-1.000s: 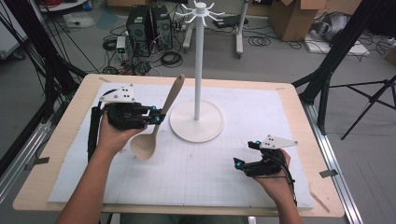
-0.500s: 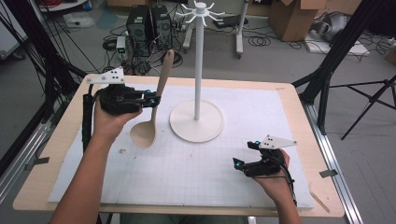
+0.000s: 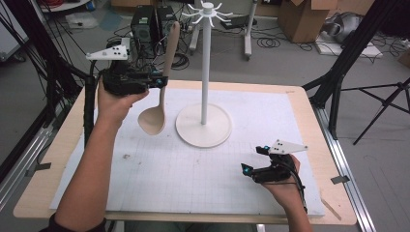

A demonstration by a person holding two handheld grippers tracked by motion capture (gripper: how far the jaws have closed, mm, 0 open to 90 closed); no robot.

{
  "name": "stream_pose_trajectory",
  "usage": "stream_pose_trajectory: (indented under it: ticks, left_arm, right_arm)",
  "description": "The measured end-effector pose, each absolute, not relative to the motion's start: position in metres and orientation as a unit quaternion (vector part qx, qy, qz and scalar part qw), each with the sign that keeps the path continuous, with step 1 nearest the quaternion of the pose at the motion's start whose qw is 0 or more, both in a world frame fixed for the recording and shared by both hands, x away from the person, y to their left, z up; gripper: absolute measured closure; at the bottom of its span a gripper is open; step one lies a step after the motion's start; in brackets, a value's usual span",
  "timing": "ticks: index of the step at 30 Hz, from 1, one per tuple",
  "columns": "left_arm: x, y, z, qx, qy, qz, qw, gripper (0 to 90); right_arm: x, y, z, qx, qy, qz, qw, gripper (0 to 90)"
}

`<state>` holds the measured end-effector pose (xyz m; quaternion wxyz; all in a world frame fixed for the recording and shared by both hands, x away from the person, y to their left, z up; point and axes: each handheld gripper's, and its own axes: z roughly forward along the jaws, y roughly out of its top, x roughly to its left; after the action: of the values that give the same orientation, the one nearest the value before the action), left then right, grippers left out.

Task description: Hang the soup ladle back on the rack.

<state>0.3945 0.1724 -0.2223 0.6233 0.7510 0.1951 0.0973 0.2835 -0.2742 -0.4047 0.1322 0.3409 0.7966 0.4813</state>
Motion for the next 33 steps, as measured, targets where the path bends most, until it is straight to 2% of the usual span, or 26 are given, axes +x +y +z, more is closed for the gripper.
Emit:
stream_pose_trajectory:
  ticks: [16,33]
  left_arm:
    - [0.396,0.154,-0.207,0.756,0.188,0.101,0.619,77.4]
    - [0.402,0.144,-0.210,0.765,0.194,0.100,0.606,77.4]
  right_arm:
    - [0.284,-0.272,-0.406,0.338,0.800,0.479,0.130,9.7]
    - [0.284,-0.271,-0.406,0.336,0.800,0.480,0.128,9.7]
